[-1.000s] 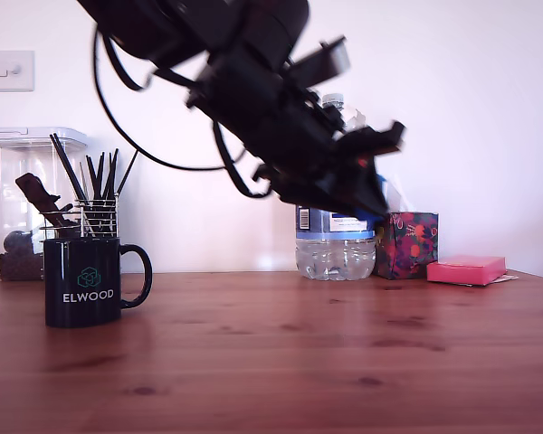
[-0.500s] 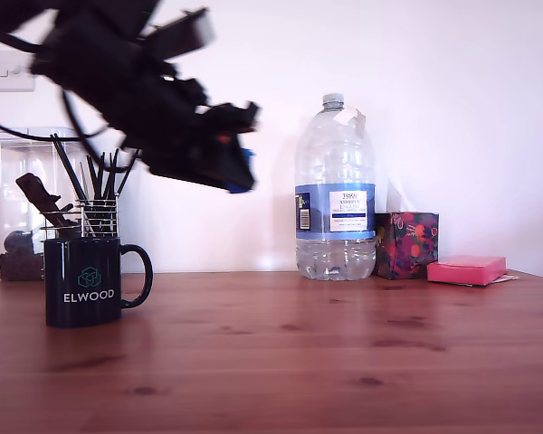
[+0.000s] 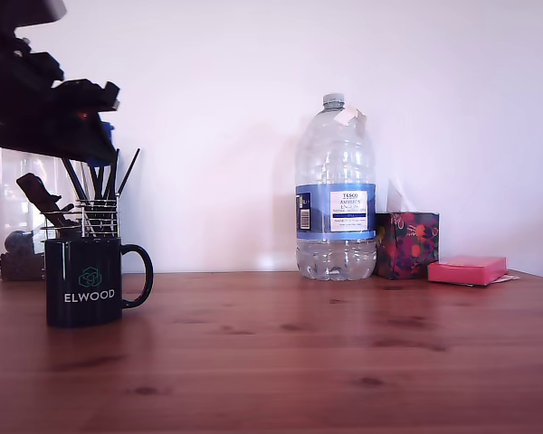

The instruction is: Pick up the coffee capsules from the table one by one and drop them inside the nearest coffee cup

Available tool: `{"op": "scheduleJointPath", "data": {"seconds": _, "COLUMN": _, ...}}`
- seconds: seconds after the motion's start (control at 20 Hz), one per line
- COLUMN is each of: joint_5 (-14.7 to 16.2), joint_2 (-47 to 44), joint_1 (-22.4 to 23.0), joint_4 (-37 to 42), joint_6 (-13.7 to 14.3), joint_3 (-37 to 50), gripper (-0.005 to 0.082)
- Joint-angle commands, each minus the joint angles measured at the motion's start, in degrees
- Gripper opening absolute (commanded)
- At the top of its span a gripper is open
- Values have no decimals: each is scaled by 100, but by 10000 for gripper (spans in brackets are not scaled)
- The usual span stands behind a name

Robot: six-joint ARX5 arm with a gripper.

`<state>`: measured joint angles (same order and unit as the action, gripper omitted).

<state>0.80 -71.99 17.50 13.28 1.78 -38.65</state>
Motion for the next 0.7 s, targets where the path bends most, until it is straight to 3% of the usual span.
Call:
{"op": "scheduleJointPath", "data": {"seconds": 0.0, "joint_5": 17, "joint_2": 22, "joint_1": -160, "joint_4": -26, "joint_6": 31, "joint_3": 107, "gripper": 158}}
{"op": "scheduleJointPath", "data": {"seconds": 0.3, "joint_5": 192, "joint_2": 22, "joint_1": -584, "joint_4": -166, "joint_6": 22, "joint_3": 107, "gripper": 158}}
{"op": "scheduleJointPath", "data": {"seconds": 0.65, "joint_5": 190, "joint_2": 22, "joint_1": -651, "joint_4": -348, "joint_6": 24, "joint_3": 107, "gripper": 158}}
